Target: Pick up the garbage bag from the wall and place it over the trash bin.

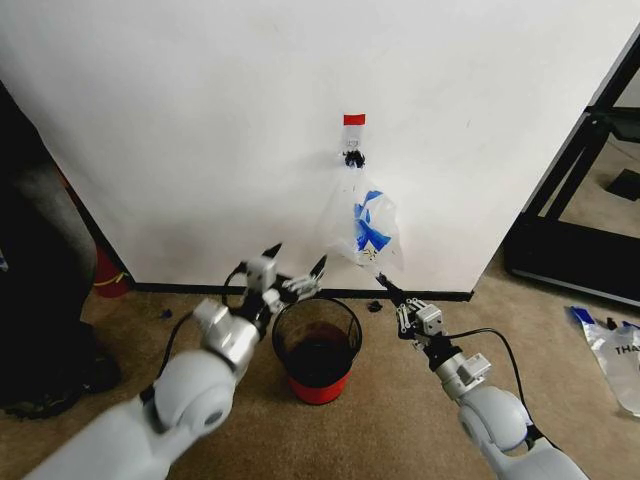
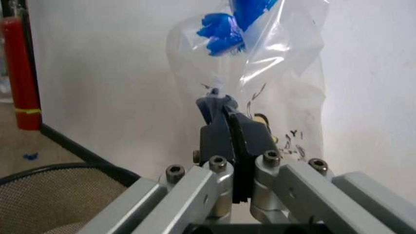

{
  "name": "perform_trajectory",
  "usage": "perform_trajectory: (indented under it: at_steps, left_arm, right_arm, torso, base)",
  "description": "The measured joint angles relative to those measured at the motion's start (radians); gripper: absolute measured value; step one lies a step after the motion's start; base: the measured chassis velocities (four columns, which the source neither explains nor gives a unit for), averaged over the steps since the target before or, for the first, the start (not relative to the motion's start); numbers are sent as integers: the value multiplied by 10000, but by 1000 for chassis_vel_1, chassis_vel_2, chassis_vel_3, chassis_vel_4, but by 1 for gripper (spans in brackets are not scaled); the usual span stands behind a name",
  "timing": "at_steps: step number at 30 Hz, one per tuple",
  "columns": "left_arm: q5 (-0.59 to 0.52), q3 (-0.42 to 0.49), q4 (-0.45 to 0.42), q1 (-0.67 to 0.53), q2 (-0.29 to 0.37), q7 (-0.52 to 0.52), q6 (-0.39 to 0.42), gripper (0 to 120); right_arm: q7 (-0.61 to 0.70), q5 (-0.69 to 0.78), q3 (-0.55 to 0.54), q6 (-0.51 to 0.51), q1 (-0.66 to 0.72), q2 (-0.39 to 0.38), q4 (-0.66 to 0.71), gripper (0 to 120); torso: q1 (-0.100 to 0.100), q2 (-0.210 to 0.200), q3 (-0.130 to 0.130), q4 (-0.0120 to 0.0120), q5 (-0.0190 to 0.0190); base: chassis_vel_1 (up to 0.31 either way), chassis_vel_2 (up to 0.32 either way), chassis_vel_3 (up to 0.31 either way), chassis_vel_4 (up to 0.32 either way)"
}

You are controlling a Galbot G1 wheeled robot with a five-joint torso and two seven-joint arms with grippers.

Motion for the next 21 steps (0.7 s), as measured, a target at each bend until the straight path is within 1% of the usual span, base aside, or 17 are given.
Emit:
perform_trajectory:
  at_steps: [2, 3, 4, 5, 8, 9, 11, 13, 17, 19, 21]
  left_arm:
    - [-34, 880, 353, -872, 19, 12, 100, 99]
    - [-41, 1513, 599, -1406, 1, 36, 180, 98]
    - [-41, 1513, 599, -1406, 1, 36, 180, 98]
    - [-40, 1895, 761, -1764, -35, 41, 244, 98]
    - [-64, 2673, 1045, -2514, -211, 68, 479, 96]
    - [-64, 2673, 1045, -2514, -211, 68, 479, 96]
    - [-201, 3106, 1201, -3164, -406, 18, 736, 96]
    - [-224, 3235, 1240, -3355, -463, -37, 810, 96]
    - [-247, 3603, 1311, -4145, -664, -359, 1256, 94]
    - [-251, 3654, 1318, -4266, -687, -390, 1338, 94]
    - [-256, 3829, 1348, -4611, -751, -467, 1603, 94]
  right_arm:
    - [0, 35, 47, 0, -44, -38, 14, 0]
    - [0, 58, 88, 1, -63, -55, 41, 0]
    - [0, 58, 88, 1, -63, -55, 41, 0]
    - [0, 68, 112, 2, -81, -68, 47, 0]
    - [-1, 76, 184, 15, -152, -91, 75, 0]
    - [-1, 76, 184, 15, -152, -91, 75, 0]
    - [-6, 71, 234, 41, -227, -106, 97, 0]
    - [-11, 64, 254, 59, -247, -106, 97, 0]
    - [-32, 26, 305, 117, -320, -115, 93, 0]
    - [-34, 21, 305, 124, -325, -115, 88, 0]
    - [-48, -12, 303, 143, -327, -106, 54, 0]
  torso:
    - [0, 0, 0, -3, 1]
    - [1, 0, 1, -1, -1]
    - [1, 0, 1, -1, -1]
    - [0, 0, 0, -3, -2]
    - [0, 0, 0, 1, -3]
    - [0, 0, 0, 1, -3]
    - [-1, 0, -1, 0, 1]
    - [-1, 0, 0, 0, 0]
    - [-1, 1, 0, 0, -2]
    - [-1, 1, -1, 0, -2]
    - [-1, 2, -2, 0, 0]
  base:
    - [0, 0, 0, 0]
    - [0, 0, 0, 0]
    - [0, 0, 0, 0]
    - [0, 0, 0, 0]
    - [0, 0, 0, 0]
    - [0, 0, 0, 0]
    - [0, 0, 0, 0]
    - [0, 0, 0, 0]
    - [0, 0, 0, 0]
    - [0, 0, 0, 0]
    - [0, 0, 0, 0]
